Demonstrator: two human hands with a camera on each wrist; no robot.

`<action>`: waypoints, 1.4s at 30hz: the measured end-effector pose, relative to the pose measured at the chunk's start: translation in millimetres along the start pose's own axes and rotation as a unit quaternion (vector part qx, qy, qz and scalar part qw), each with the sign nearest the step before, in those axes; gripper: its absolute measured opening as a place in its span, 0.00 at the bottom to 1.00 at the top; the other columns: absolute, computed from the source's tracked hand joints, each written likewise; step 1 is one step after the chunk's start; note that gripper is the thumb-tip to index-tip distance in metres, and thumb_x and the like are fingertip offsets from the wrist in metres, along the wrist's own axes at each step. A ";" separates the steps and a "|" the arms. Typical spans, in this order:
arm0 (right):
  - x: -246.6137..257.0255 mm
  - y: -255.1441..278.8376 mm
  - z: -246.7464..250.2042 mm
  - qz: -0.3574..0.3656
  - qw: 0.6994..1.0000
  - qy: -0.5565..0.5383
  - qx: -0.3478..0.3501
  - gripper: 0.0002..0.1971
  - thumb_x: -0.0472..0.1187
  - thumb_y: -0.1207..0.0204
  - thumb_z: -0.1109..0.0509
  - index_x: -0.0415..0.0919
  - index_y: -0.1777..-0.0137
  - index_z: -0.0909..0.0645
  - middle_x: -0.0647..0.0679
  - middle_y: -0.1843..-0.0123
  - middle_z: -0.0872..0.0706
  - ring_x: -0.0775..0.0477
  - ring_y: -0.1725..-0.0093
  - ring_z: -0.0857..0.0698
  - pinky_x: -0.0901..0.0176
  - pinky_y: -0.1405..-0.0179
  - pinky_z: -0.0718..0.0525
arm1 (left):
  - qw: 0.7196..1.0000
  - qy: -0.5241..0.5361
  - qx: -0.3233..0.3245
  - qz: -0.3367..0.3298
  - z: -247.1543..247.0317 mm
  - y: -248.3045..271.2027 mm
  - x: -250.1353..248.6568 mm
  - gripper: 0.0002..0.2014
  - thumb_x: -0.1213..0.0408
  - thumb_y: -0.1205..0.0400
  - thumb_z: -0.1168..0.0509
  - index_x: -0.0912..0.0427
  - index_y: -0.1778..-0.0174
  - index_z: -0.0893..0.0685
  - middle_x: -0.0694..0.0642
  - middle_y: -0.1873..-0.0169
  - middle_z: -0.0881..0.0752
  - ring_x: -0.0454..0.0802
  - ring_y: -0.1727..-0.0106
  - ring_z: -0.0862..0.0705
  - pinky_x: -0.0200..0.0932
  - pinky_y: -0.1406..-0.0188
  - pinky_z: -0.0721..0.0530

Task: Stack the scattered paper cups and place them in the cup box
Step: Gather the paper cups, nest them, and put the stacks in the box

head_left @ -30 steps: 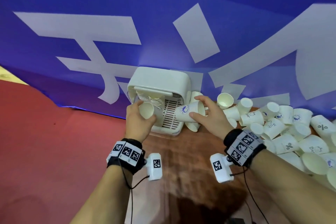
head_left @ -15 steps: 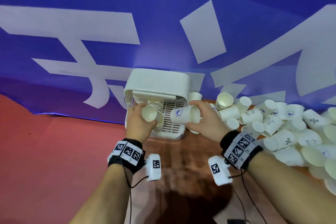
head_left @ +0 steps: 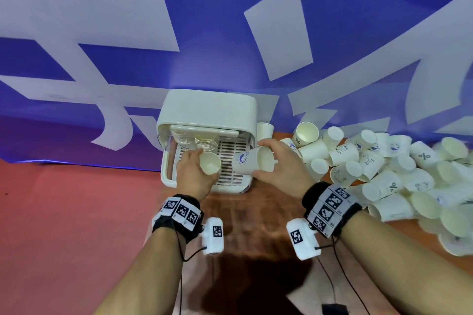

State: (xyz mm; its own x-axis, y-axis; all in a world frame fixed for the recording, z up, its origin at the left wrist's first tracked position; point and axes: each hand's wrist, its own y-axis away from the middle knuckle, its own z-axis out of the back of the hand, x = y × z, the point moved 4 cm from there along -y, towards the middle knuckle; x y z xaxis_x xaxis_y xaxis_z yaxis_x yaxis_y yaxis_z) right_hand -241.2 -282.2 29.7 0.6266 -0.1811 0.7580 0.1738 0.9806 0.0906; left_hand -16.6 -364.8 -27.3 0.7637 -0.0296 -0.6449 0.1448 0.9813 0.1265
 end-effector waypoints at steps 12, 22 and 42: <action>-0.9 1.7 -9.3 -0.019 1.000 -0.012 0.016 0.37 0.48 0.37 0.17 0.58 0.28 0.28 0.55 0.35 0.30 0.55 0.36 0.24 0.47 0.33 0.18 | 0.999 0.002 0.042 0.001 -12.3 -1.6 13.3 0.41 0.56 0.30 0.21 0.61 0.22 0.29 0.59 0.28 0.26 0.59 0.28 0.26 0.51 0.26 0.29; 29.0 -2.7 -21.5 0.015 0.999 0.040 0.024 0.39 0.47 0.32 0.18 0.51 0.22 0.30 0.53 0.32 0.29 0.56 0.36 0.26 0.60 0.31 0.26 | 0.996 -0.008 0.093 0.011 -8.2 -8.8 20.3 0.46 0.51 0.30 0.21 0.54 0.17 0.35 0.57 0.24 0.28 0.59 0.24 0.30 0.55 0.23 0.31; 63.7 -45.3 -117.5 0.101 0.959 0.244 0.103 0.38 0.51 0.26 0.23 0.49 0.18 0.35 0.49 0.27 0.30 0.44 0.30 0.26 0.47 0.44 0.17 | 0.996 0.083 -0.033 0.025 71.1 -8.3 86.5 0.21 0.67 0.26 0.30 0.57 0.36 0.17 0.56 0.39 0.19 0.53 0.38 0.21 0.49 0.33 0.23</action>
State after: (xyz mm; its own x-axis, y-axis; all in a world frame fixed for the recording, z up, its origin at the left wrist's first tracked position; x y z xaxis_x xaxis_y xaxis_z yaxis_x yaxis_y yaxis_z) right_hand -119.9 -346.9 -2.0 0.9213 0.0509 0.3855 -0.1117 0.9842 0.1371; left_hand 93.0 -389.0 -30.6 0.6543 0.0464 -0.7548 0.0629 0.9913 0.1155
